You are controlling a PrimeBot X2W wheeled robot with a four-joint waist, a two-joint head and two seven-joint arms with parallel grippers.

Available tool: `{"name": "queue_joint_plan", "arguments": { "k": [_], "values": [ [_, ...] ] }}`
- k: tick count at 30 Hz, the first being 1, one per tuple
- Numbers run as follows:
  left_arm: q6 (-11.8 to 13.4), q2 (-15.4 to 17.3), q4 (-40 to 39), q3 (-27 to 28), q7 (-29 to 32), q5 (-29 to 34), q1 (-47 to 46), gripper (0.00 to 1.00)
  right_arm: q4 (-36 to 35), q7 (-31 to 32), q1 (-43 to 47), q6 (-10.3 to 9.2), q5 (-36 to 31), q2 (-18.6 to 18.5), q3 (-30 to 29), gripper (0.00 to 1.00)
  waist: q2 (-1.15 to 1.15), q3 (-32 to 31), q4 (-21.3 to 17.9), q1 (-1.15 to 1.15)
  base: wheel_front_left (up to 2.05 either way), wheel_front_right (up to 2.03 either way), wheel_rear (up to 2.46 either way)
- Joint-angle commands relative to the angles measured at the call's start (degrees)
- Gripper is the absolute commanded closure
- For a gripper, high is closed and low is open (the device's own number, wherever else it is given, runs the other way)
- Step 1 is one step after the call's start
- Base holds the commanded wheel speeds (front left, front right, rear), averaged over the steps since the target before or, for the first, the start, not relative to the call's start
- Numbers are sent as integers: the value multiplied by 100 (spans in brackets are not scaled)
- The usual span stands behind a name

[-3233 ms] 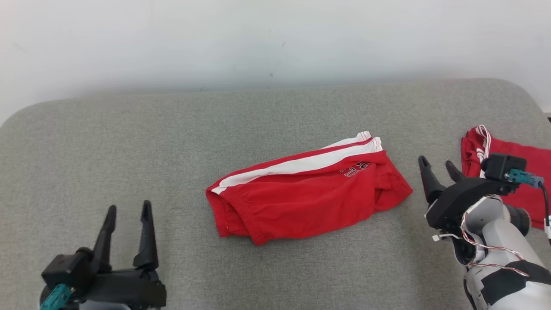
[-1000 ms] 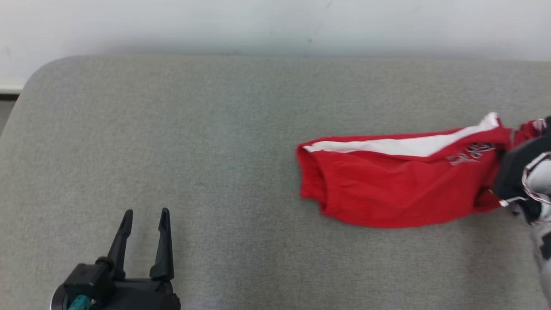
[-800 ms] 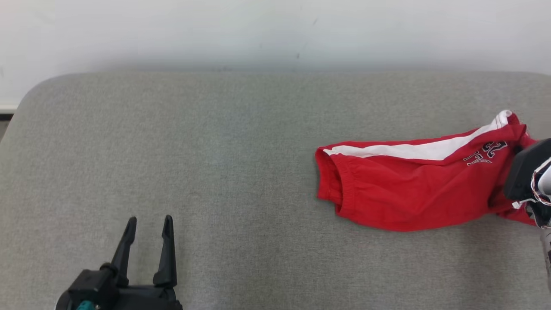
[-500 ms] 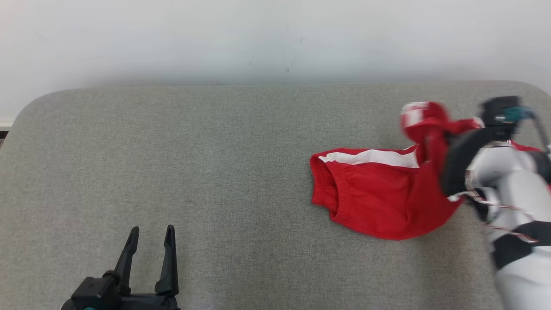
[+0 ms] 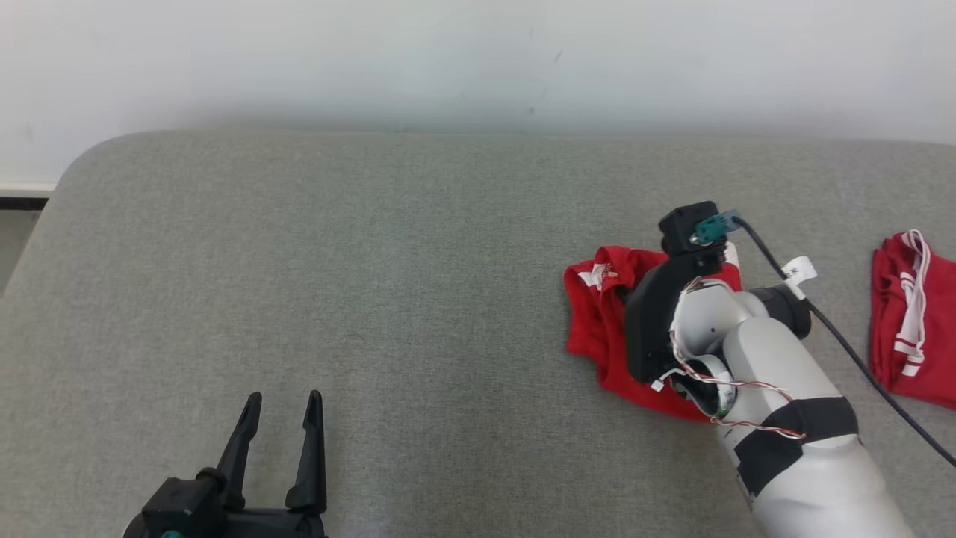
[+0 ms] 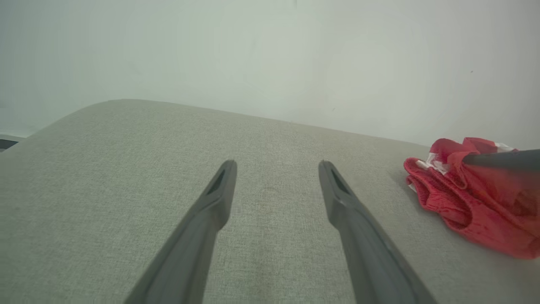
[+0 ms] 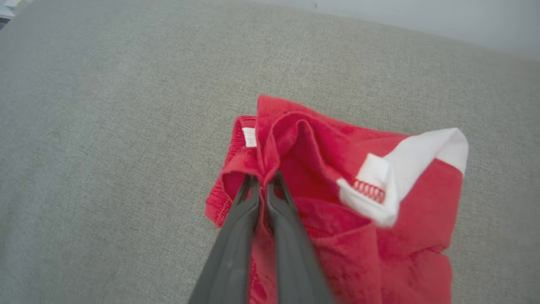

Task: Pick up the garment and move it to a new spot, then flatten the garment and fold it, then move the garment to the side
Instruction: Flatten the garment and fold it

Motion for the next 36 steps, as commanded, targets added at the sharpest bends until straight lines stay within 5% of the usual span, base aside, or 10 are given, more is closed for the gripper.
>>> {"name": "queue_joint_plan", "arguments": {
  "k": [1, 8, 9, 10, 19, 26, 29, 30, 36],
  "values": [
    [13, 2, 14, -11, -12, -15, -52, 0, 98, 10, -63, -15, 41, 48, 54, 100, 0, 72, 106, 0, 0, 0, 0],
    [37, 1, 51, -122, -12, -57, -106, 0, 658, 33, -315, -15, 193, 154, 469, 100, 0, 130, 308, 0, 0, 0, 0],
    [36, 2, 56, -130, -12, -63, -108, 0, 707, 20, -324, -15, 261, 166, 526, 71, 0, 123, 324, 0, 0, 0, 0],
    [37, 1, 61, -145, -12, -65, -108, 0, 738, -23, -333, -15, 357, 177, 562, 0, 0, 112, 339, 0, 0, 0, 0],
    [69, 2, 69, -70, -12, -36, 44, 0, 142, -472, -363, -15, 1905, 196, 863, 0, 0, -87, 230, 0, 0, 0, 0],
    [63, 2, 22, 22, -12, 21, 80, 0, -156, -1161, 39, -15, 1675, -643, 455, 0, 0, -184, 43, 0, 0, 0, 0],
    [52, 2, 13, 5, -12, 19, 55, 0, -3, -1313, 359, -15, 1413, -863, 143, 87, 0, -171, 9, 0, 0, 0, 0],
    [51, 2, 7, -2, -12, 16, 38, 0, 69, -1344, 475, -15, 1337, -888, 56, 100, 0, -158, 4, 0, 0, 0, 0],
    [21, 1, -24, -17, -12, 16, -90, 0, 344, -1385, 780, -15, 1052, -764, -189, 100, 0, -7, 8, 0, 0, 0, 0]
  ]
}}
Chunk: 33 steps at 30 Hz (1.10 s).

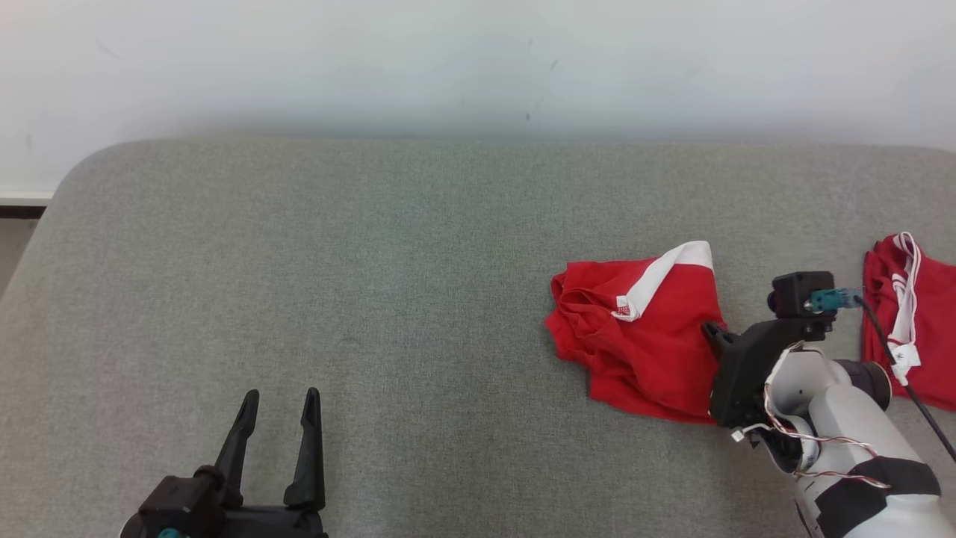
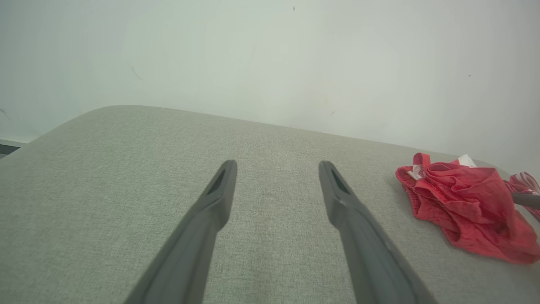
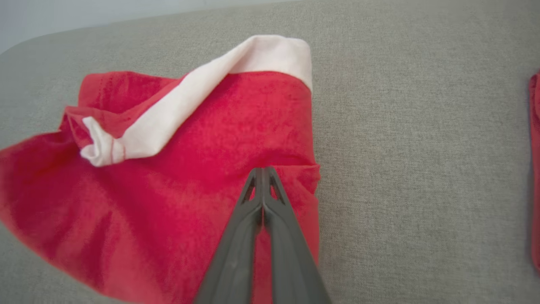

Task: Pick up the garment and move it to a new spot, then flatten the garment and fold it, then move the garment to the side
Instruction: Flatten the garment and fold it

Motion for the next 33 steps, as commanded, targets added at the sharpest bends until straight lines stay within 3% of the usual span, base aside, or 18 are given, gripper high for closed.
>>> {"name": "queue_joint_plan", "arguments": {
  "k": [1, 12, 22, 26, 33],
  "values": [
    [-34, 0, -25, -5, -12, 38, -94, 0, 45, -17, -45, -15, -82, 87, -15, 100, 0, 80, 22, 0, 0, 0, 0],
    [-122, 2, 17, -199, -12, 97, -230, 0, 633, 80, -676, -15, -361, 437, 16, 100, 0, 241, 441, 0, 0, 0, 0],
    [-118, 0, 42, -595, -12, 66, -426, 0, 1313, -578, -1688, -15, -663, 569, -364, 100, 0, 434, 809, 0, 0, 0, 0],
    [-79, 1, 38, -629, -12, 34, -439, 0, 1395, -718, -1786, -15, -574, 684, -149, 100, 0, 464, 767, 0, 0, 0, 0],
    [-37, 3, 56, -565, -12, 28, -362, 0, 936, -1214, -1168, -15, -554, 189, 544, 100, 0, 343, 589, 0, 0, 0, 0]
  ]
}}
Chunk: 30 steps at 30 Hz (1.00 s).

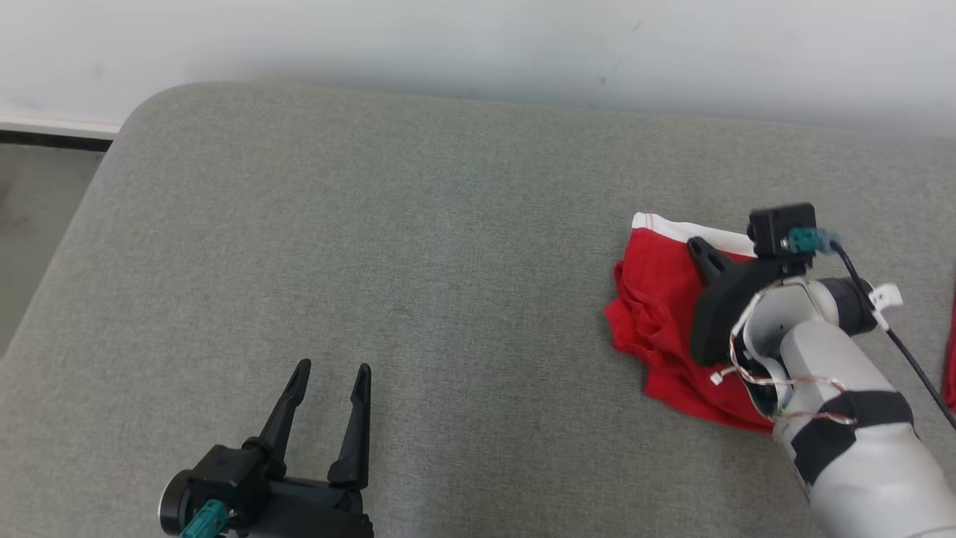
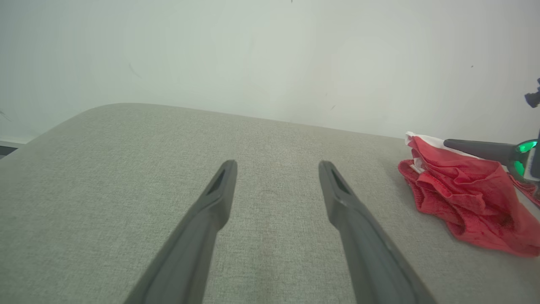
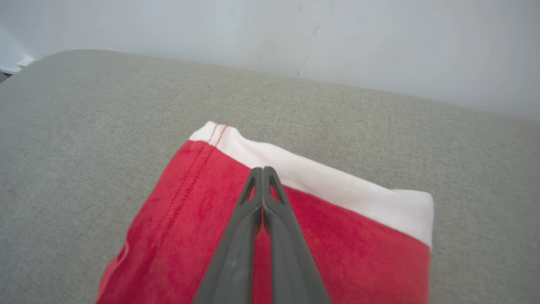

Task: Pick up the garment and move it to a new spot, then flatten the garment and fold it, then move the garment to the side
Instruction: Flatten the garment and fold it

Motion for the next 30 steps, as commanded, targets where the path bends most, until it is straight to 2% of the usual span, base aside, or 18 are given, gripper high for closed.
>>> {"name": "queue_joint_plan", "arguments": {
  "k": [1, 4, 9, 14, 20, 25, 30],
  "values": [
    [18, 5, -4, 35, -12, 2, 62, 0, -200, -167, 246, -15, 62, -112, 67, 100, -1, -75, -102, 0, 0, 0, 0],
    [18, 4, -23, 97, -12, 35, 102, 0, -505, -358, 563, -15, -75, -339, 154, 100, -1, -104, -210, 0, 0, 0, 0],
    [6, 4, -36, 154, -12, 42, 84, 0, -893, -581, 1102, -15, -365, -336, 358, 100, -1, -106, -306, 0, 0, 0, 0],
    [-13, 5, -16, 168, -12, 42, 42, 0, -1010, -835, 1438, -15, -482, 62, 724, 100, -1, -88, -337, 0, 0, 0, 0],
    [-29, 4, 24, 166, -12, 67, 91, 0, -758, -672, 1617, -15, -392, 443, 1262, 100, -1, -166, -341, 0, 0, 0, 0],
    [-33, 5, 89, 161, -12, 76, 165, 0, -530, -601, 1745, -15, -162, 613, 1625, 100, -1, -318, -344, 0, 0, 0, 0],
    [-1, 5, 128, 293, -12, 155, 279, 0, -872, -1009, 1755, -15, 285, 660, 1677, 100, -1, -540, -504, 0, 0, 0, 0]
  ]
}}
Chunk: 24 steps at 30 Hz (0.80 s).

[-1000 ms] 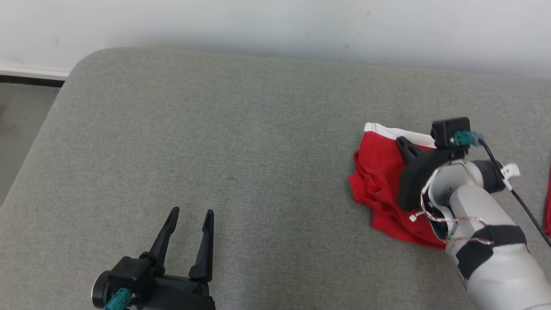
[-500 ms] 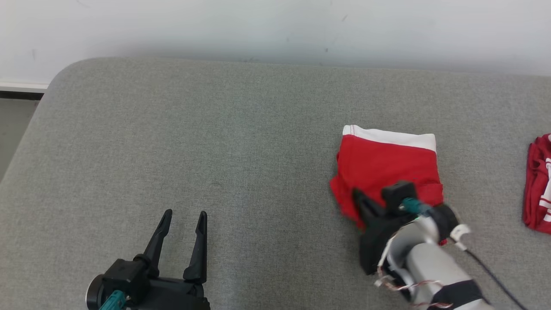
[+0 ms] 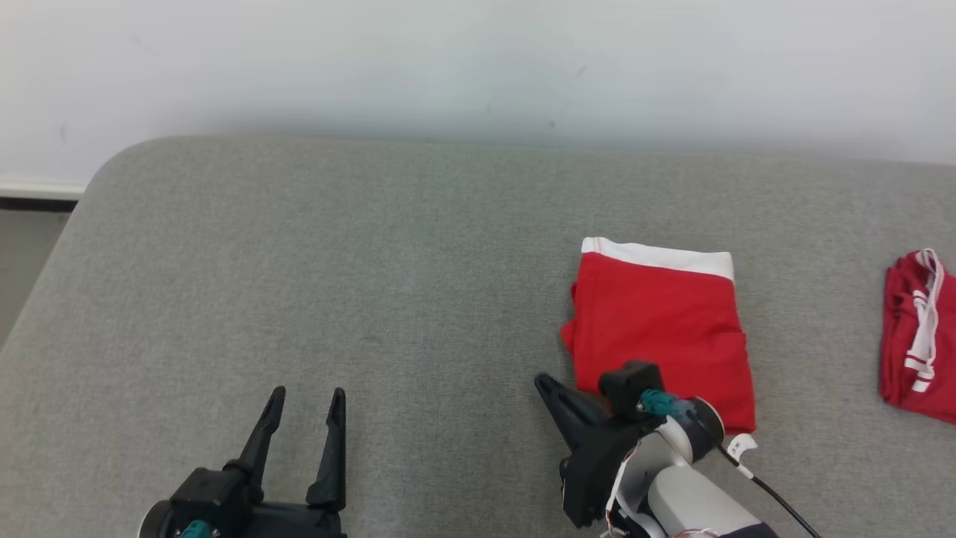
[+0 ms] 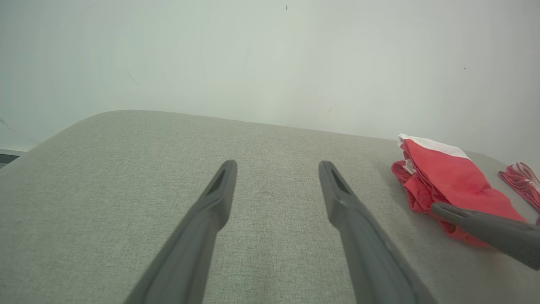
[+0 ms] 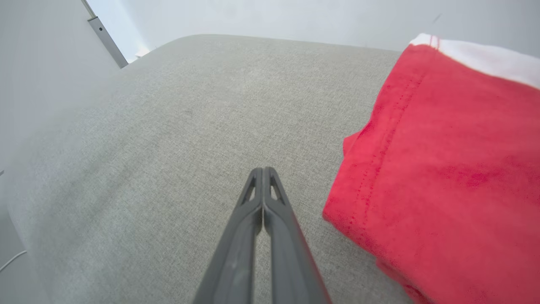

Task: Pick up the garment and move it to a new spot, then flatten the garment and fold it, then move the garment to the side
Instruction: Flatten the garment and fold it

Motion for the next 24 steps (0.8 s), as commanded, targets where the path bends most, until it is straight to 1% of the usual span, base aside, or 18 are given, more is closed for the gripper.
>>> {"name": "queue_joint_plan", "arguments": {
  "k": [1, 2, 3, 4, 5, 6, 7, 11, 13, 14, 16, 19, 24],
  "values": [
    [15, 3, 15, 67, -12, 100, 82, 0, -160, -137, 16, -15, 90, 2, -24, 100, 0, -157, -165, 0, 0, 0, 0],
    [26, 4, 31, 105, -12, 133, 121, 0, -281, -203, 39, -15, 179, -8, -59, 100, 0, -206, -223, 0, 0, 0, 0],
    [38, 4, 47, 160, -12, 134, 154, 0, -437, -288, 66, -15, 246, -32, -138, 94, 0, -260, -290, 0, 0, 0, 0],
    [48, 5, 46, 219, -12, 148, 176, 0, -591, -351, 99, -15, 269, -78, -184, 57, 0, -316, -359, 0, 0, 0, 0],
    [49, 5, 48, 269, -12, 161, 203, 0, -730, -391, 152, -15, 321, -120, -282, 41, 0, -369, -426, 0, 0, 0, 0],
    [52, 3, 48, 326, -12, 167, 240, 0, -882, -424, 204, -15, 339, -157, -371, 2, 0, -427, -501, 0, 0, 0, 0],
    [50, 1, 37, 369, -12, 152, 262, 0, -1016, -431, 249, -15, 291, -232, -525, 0, 0, -475, -565, 0, 0, 0, 0],
    [30, 3, 11, 544, -12, 137, 345, 0, -1572, -365, 536, -15, 32, -342, -1195, 0, 0, -603, -817, 0, 0, 0, 0],
    [40, 4, 6, 628, -12, 98, 369, 0, -1848, -282, 746, -15, -92, -367, -1589, 0, 0, -644, -919, 0, 0, 0, 0],
    [51, 1, 6, 693, -12, 61, 367, 0, -2104, -188, 957, -15, -249, -389, -1960, 0, 0, -679, -999, 0, 0, 0, 0],
    [65, 4, 13, 745, -12, 38, 343, 0, -2329, -88, 1167, -15, -419, -412, -2326, 0, 0, -699, -1056, 0, 0, 0, 0],
    [70, 4, 33, 803, -12, 34, 353, 0, -2607, 25, 1438, -15, -570, -372, -2739, 0, 0, -734, -1123, 0, 0, 0, 0],
    [34, 4, 58, 953, -12, 54, 510, 0, -2796, 94, 1805, -15, -685, -423, -3083, 0, 0, -819, -1221, 0, 0, 0, 0]
  ]
}}
